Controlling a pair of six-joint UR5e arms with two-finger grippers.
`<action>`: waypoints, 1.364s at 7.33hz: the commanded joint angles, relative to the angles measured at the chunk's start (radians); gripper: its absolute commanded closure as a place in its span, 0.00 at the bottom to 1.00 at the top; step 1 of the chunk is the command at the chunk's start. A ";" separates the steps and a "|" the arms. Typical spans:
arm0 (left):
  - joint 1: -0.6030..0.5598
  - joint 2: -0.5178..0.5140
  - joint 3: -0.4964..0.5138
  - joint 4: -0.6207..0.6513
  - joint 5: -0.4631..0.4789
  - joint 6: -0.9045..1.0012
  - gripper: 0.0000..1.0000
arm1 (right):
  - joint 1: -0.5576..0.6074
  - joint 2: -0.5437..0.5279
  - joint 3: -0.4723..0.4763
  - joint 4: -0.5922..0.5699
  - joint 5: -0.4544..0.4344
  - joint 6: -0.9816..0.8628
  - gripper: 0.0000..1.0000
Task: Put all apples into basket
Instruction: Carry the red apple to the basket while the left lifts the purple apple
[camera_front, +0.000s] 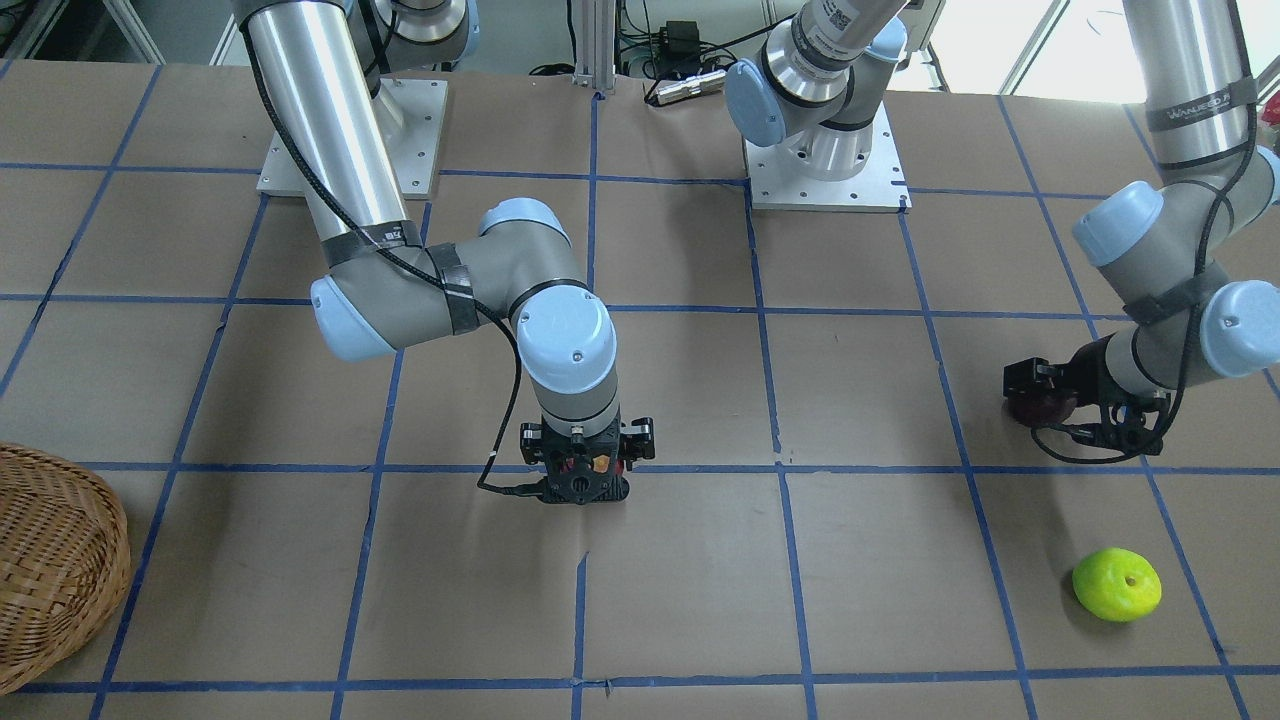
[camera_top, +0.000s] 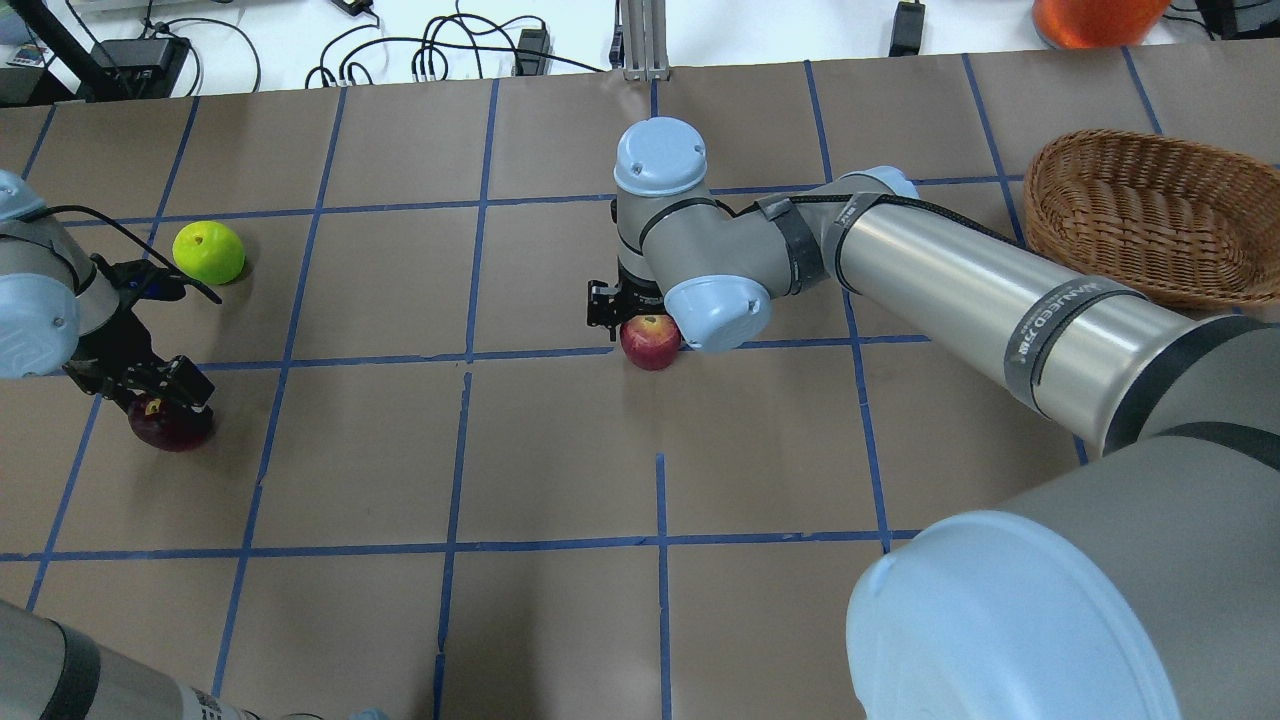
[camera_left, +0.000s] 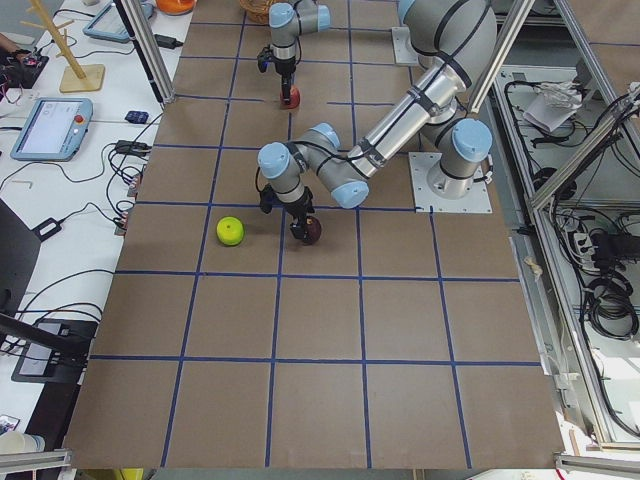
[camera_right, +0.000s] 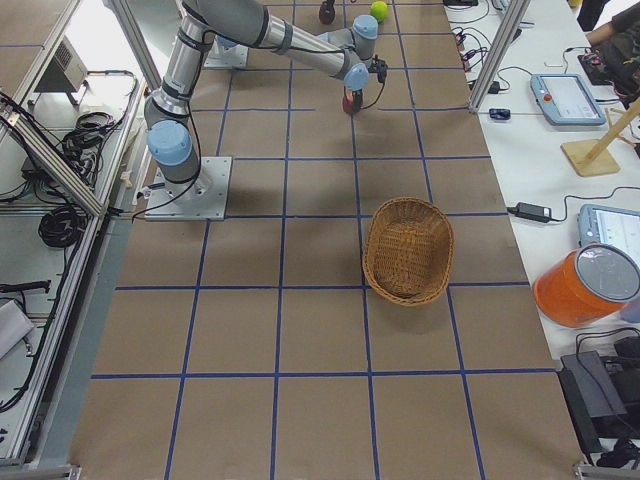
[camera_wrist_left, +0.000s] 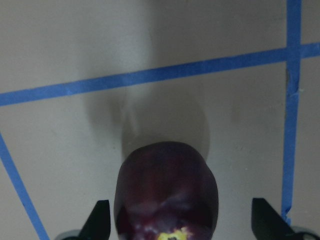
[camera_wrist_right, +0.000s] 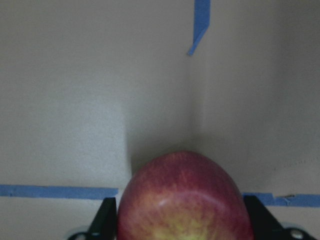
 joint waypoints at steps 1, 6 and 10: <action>0.000 -0.009 -0.001 0.005 0.003 -0.004 0.37 | 0.013 -0.011 -0.013 0.011 -0.021 -0.005 0.99; -0.187 0.087 0.119 -0.186 -0.108 -0.347 0.96 | -0.509 -0.211 -0.157 0.318 -0.023 -0.528 1.00; -0.540 0.051 0.224 -0.186 -0.302 -0.988 0.96 | -0.939 -0.058 -0.243 0.223 -0.060 -1.167 1.00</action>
